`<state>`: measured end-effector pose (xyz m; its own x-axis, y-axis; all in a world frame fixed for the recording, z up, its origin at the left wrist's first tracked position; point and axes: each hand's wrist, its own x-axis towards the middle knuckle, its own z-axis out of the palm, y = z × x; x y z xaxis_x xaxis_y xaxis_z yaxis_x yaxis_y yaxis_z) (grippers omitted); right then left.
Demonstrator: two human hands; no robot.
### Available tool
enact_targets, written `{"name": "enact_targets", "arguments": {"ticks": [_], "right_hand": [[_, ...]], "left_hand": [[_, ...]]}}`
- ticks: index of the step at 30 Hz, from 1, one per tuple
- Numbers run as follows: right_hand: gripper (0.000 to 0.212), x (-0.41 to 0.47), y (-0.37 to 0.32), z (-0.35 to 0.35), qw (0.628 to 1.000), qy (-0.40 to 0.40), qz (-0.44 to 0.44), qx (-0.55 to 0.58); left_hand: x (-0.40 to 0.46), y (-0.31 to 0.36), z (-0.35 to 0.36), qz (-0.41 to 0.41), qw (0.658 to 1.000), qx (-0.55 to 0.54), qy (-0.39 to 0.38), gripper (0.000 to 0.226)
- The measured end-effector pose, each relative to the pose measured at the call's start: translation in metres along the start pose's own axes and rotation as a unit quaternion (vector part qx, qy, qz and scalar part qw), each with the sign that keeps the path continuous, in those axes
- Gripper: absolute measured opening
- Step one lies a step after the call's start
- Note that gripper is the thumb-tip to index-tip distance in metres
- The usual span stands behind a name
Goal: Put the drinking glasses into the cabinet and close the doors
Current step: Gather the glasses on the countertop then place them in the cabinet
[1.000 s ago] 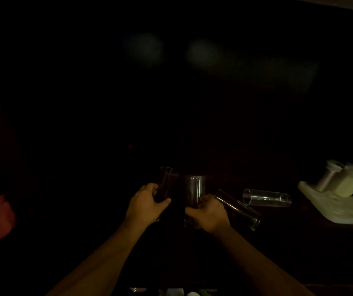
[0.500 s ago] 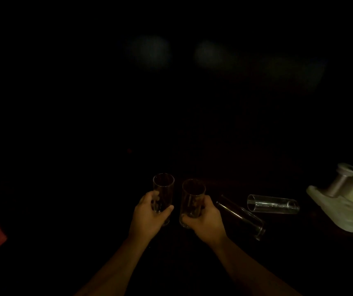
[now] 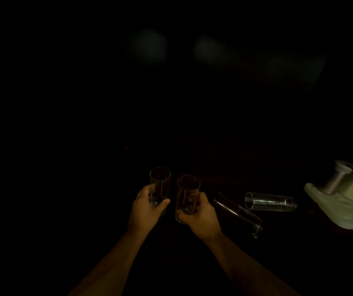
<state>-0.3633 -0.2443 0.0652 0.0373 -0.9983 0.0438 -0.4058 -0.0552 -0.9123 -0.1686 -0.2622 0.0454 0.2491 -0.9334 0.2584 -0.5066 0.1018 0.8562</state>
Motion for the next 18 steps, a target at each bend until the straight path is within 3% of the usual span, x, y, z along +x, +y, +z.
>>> {"name": "enact_targets", "arguments": {"ticks": [4,7,10,13,16,18], "right_hand": [[0.063,0.000,0.000,-0.005,1.000,-0.020,0.011,-0.010],[0.091,-0.004,-0.001,-0.019,0.998,-0.053,0.018,-0.020],[0.102,-0.006,0.000,-0.045,0.997,-0.063,0.021,-0.039],[0.071,-0.005,0.003,-0.081,0.995,-0.069,0.011,-0.075],[0.048,0.000,0.007,-0.118,0.992,-0.046,-0.015,-0.114],[0.044,0.000,0.010,-0.143,0.990,-0.032,-0.025,-0.138]], "left_hand": [[-0.008,0.005,-0.001,-0.019,1.000,-0.020,0.004,0.075],[-0.024,0.014,-0.010,-0.058,0.997,-0.030,0.046,0.078],[-0.052,0.030,-0.021,0.008,0.995,0.034,0.094,0.052],[-0.085,0.061,-0.017,0.042,0.997,0.045,0.055,0.025],[-0.108,0.091,0.009,0.040,0.996,0.057,-0.051,0.020],[-0.115,0.108,0.033,0.055,0.990,0.063,-0.112,0.023]]}}
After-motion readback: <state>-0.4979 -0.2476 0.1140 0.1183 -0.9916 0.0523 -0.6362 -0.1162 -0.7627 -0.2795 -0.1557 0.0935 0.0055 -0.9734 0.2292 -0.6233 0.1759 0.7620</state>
